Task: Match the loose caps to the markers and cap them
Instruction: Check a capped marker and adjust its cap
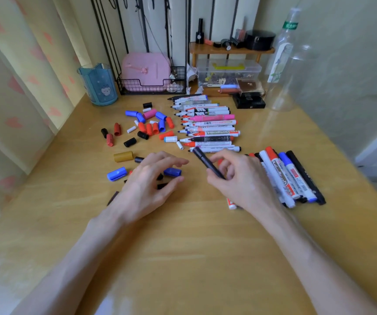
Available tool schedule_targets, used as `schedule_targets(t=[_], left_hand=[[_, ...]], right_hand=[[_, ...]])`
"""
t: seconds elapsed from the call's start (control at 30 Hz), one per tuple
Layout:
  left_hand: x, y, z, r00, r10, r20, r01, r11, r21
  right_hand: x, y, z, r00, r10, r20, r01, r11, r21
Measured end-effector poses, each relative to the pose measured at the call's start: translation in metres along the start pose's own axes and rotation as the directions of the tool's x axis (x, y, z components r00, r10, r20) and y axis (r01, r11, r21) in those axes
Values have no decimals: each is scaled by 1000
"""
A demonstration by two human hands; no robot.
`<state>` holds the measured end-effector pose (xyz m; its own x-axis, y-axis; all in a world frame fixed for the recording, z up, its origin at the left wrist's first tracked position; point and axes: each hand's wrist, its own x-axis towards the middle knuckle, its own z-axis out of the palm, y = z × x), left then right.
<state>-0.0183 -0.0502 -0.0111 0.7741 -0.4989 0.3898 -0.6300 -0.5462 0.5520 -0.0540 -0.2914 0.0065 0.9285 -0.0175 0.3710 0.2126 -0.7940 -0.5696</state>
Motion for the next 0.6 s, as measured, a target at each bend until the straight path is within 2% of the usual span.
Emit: schedule_targets(t=[0.17,0.33,0.47,0.6], left_hand=[[32,32,27,996,71,49,-71,997,-16],[53,45,67,993,93,71,-90,995,-51],[66,60,94,993,80,89,-75,995,-59],[82,76,113,993,79,93,-73,995,-66]], right_hand=[[11,28,-46,991,116,-65,-117,993,-14],[-4,93,-95,952,257,-168,-279,952,-126],[-23,139,-118,906,378,-190,-411,894,-178],[-32,159,-119,875,444,-191,-476,860,-185]])
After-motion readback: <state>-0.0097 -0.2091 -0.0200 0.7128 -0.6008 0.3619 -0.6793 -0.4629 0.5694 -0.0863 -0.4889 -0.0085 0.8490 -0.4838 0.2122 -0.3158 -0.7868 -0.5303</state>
